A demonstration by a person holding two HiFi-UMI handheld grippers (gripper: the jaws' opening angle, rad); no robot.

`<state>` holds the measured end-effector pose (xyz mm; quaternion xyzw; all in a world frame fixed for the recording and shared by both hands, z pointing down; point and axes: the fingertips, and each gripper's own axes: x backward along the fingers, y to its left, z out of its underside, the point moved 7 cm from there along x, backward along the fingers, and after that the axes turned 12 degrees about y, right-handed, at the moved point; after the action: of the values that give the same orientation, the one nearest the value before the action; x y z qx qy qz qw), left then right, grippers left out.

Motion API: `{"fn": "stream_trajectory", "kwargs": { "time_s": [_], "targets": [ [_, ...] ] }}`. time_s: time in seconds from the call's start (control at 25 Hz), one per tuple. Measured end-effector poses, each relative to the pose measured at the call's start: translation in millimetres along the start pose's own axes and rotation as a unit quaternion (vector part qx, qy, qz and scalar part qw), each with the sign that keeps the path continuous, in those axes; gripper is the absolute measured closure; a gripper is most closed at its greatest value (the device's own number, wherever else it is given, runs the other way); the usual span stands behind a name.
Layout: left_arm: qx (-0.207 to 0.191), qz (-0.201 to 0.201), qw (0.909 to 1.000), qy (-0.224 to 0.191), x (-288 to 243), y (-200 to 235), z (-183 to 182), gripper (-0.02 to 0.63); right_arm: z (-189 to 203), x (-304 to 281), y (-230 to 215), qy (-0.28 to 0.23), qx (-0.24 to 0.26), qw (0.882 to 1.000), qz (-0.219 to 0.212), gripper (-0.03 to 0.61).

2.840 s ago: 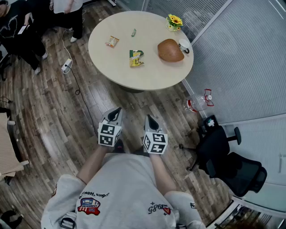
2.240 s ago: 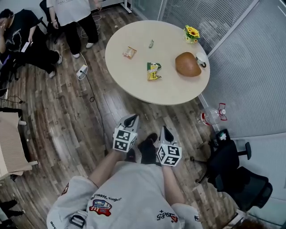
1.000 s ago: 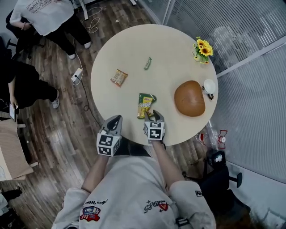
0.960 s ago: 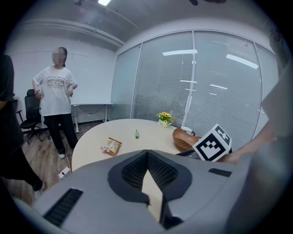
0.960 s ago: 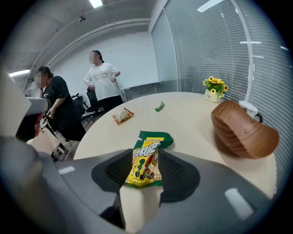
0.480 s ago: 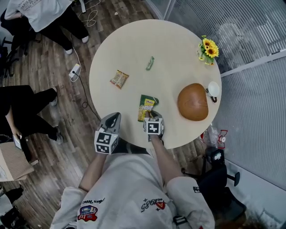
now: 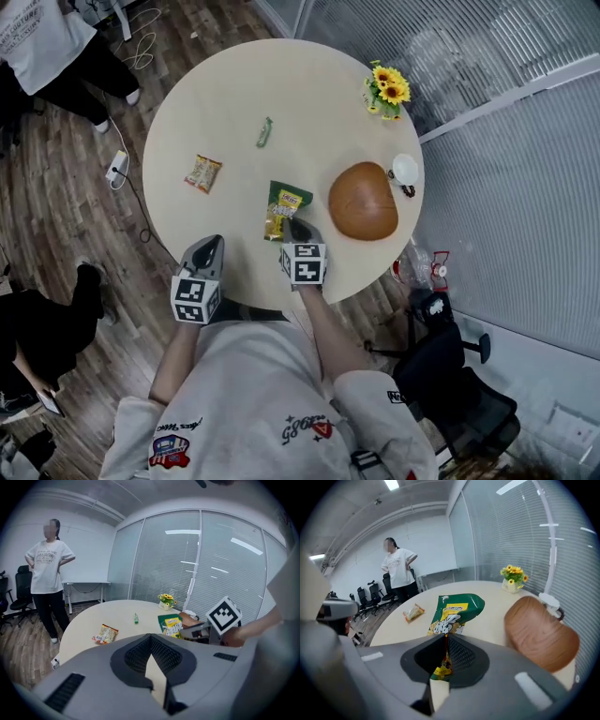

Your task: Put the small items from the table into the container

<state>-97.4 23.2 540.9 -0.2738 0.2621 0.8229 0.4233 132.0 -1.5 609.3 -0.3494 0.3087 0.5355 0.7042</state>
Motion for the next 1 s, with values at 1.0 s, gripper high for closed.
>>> {"fn": "stream_trajectory", "kwargs": {
  "time_s": [1.0],
  "targets": [
    [-0.017, 0.022, 0.9996, -0.008, -31, -40, -11, 0.607, 6, 67, -144, -0.066, -0.109, 0.981, 0.146, 0.543]
  ]
}}
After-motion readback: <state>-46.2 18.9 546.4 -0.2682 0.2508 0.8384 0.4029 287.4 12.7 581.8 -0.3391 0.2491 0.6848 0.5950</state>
